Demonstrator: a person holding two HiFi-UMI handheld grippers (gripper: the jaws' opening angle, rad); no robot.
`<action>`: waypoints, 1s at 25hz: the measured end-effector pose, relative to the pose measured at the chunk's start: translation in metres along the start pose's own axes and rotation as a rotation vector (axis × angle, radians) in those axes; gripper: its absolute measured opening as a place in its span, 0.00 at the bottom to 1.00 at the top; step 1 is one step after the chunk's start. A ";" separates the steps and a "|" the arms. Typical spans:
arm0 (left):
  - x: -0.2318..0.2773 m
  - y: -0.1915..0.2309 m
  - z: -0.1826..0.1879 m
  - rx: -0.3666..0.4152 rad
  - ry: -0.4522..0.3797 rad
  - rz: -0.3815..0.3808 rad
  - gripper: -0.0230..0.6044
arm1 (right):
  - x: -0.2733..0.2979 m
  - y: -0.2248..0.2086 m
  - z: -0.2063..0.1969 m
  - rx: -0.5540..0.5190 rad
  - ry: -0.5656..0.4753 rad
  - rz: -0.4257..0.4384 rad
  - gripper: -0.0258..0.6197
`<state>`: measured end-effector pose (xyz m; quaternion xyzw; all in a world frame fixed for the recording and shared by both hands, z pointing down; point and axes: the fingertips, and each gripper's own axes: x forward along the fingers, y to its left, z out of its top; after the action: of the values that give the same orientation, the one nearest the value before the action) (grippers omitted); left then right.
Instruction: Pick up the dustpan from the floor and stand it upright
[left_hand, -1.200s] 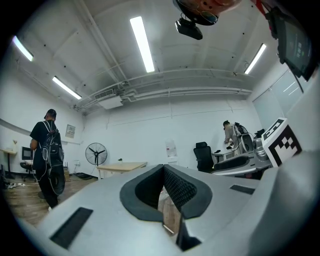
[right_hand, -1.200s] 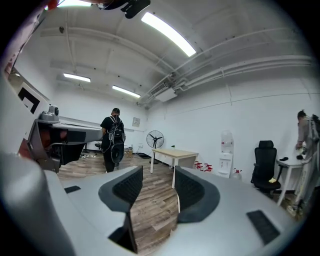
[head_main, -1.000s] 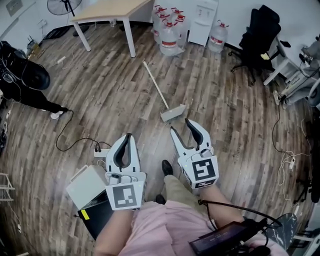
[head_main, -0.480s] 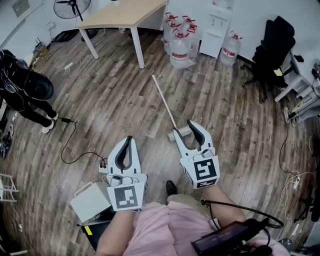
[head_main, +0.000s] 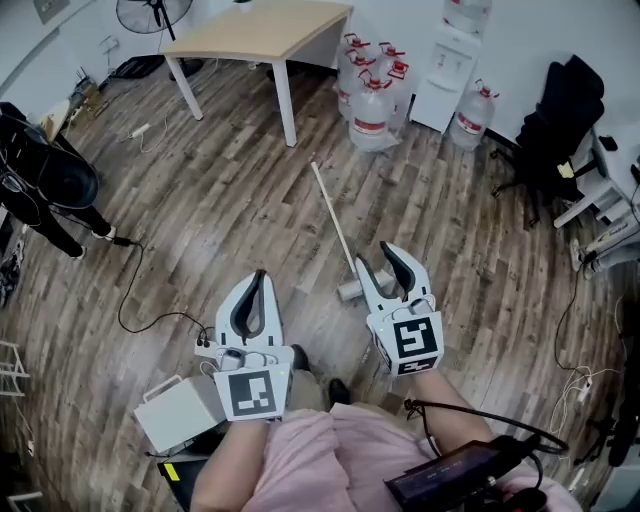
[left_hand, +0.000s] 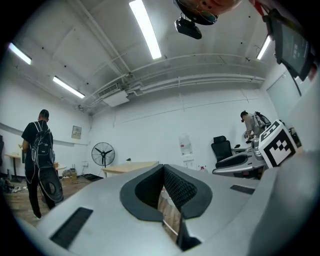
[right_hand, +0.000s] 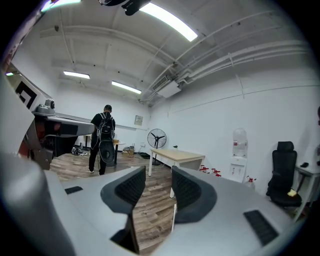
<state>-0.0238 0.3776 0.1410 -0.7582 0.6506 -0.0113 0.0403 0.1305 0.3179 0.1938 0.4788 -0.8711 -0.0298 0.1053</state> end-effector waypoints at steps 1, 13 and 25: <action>0.007 0.010 -0.006 -0.009 0.008 0.000 0.06 | 0.012 0.002 -0.001 -0.003 0.007 0.001 0.29; 0.152 0.151 -0.055 -0.032 0.049 -0.005 0.06 | 0.199 -0.018 0.014 -0.004 0.059 -0.086 0.28; 0.236 0.216 -0.036 -0.031 0.037 -0.035 0.06 | 0.292 -0.042 0.062 -0.026 0.023 -0.166 0.28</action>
<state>-0.2028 0.1102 0.1522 -0.7698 0.6379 -0.0162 0.0163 0.0005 0.0471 0.1719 0.5482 -0.8267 -0.0441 0.1185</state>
